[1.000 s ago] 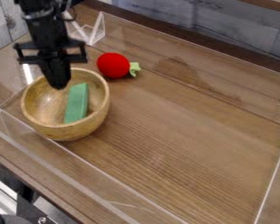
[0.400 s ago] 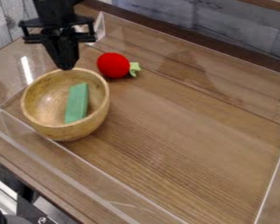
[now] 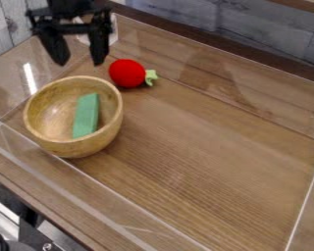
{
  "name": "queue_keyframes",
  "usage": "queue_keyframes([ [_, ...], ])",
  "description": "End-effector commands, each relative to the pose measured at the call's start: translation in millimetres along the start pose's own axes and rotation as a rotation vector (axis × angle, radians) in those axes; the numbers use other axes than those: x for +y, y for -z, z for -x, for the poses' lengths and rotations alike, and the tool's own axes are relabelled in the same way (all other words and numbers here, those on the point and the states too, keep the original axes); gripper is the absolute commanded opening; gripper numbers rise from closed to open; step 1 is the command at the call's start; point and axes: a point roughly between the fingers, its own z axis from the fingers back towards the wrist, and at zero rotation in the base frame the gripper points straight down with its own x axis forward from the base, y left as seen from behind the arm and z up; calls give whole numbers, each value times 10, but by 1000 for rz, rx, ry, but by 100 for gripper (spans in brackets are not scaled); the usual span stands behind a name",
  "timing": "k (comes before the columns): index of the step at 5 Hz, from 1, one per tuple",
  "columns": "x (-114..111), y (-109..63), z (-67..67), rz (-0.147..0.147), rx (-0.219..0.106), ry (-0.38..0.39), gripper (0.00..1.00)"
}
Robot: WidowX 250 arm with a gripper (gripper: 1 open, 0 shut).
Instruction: Put the green stick in the brown bowl
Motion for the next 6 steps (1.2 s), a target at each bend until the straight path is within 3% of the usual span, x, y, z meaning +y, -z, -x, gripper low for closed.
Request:
queue_keyframes([
  [1, -324, -208, -62, -6, -74, 47, 100],
  [3, -946, -87, -81, 5, -81, 205, 100],
  [5, -1439, 71, -133, -14, -105, 315, 100],
  [6, -1571, 133, -160, -24, -130, 388, 100],
])
